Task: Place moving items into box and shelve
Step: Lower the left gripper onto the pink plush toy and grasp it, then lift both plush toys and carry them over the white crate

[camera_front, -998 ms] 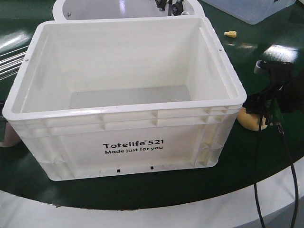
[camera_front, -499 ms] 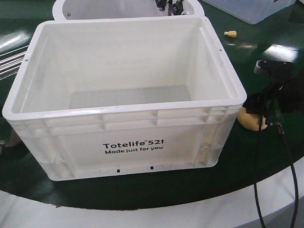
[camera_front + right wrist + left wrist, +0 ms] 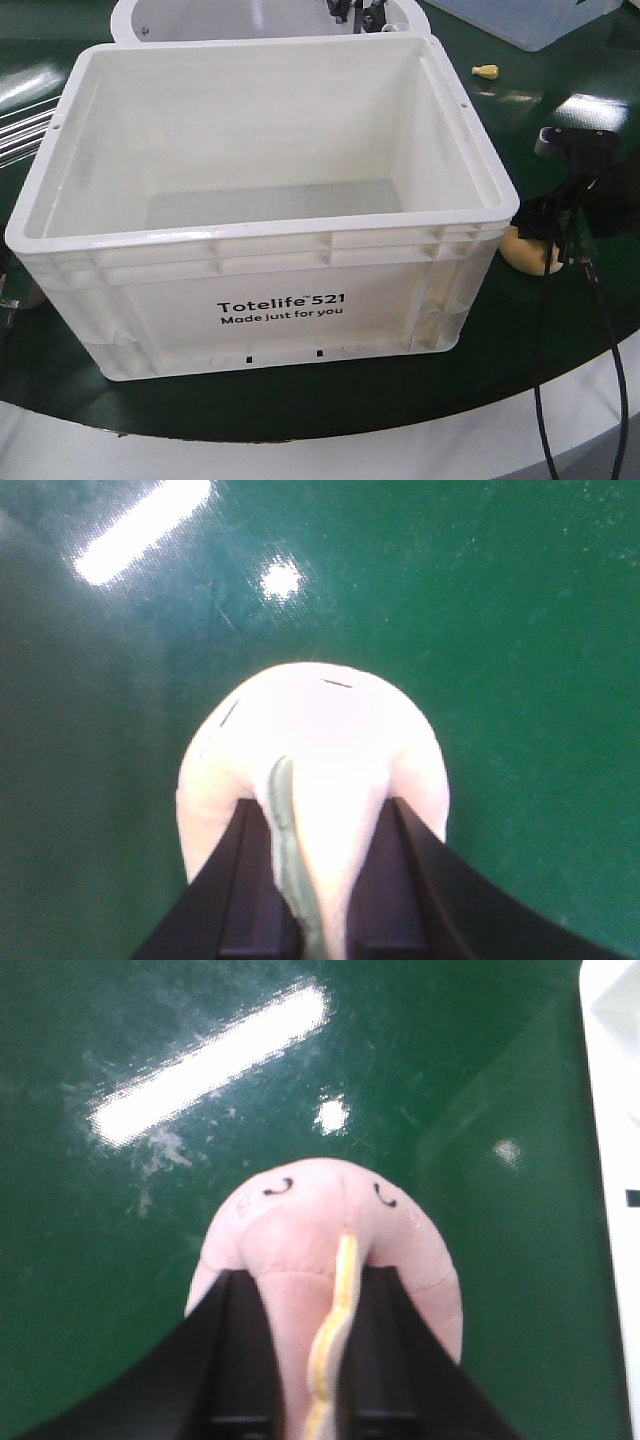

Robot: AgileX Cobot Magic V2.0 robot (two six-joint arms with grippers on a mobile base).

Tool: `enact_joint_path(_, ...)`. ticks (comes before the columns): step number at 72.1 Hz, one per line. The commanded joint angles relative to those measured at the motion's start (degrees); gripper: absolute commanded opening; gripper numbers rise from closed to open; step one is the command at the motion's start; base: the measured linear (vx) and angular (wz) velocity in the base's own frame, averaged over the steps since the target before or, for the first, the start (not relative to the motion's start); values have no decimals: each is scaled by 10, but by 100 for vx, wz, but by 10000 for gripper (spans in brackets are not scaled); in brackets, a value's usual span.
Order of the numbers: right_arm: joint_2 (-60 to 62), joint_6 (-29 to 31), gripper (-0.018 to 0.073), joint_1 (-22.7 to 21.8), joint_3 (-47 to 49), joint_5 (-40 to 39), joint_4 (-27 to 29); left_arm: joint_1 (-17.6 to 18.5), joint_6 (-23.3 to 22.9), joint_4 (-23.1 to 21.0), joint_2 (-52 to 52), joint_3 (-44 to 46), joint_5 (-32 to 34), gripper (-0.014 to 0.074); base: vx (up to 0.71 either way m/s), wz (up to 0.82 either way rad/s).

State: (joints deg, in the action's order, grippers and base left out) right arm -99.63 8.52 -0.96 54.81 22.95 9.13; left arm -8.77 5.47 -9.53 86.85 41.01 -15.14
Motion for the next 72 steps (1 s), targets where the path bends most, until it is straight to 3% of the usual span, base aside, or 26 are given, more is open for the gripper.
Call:
enact_joint_path(1,14,7,-15,1,10,1,-3,0,-2,-4,-10,10,7,-30,0,0)
enact_joint_path(45,46,28,-15,0,10,-48,-14,0,-3,-24,-30,12,49,-27,0,0)
enact_joint_path(46,120,37,-15,0,10,-100,-14,0,-3,-24,-105,12,103,-28,0,0)
enact_joint_path(72,230,42,-15,0,10,-151,-14,0,-3,-24,-205,12,156,-28,0,0)
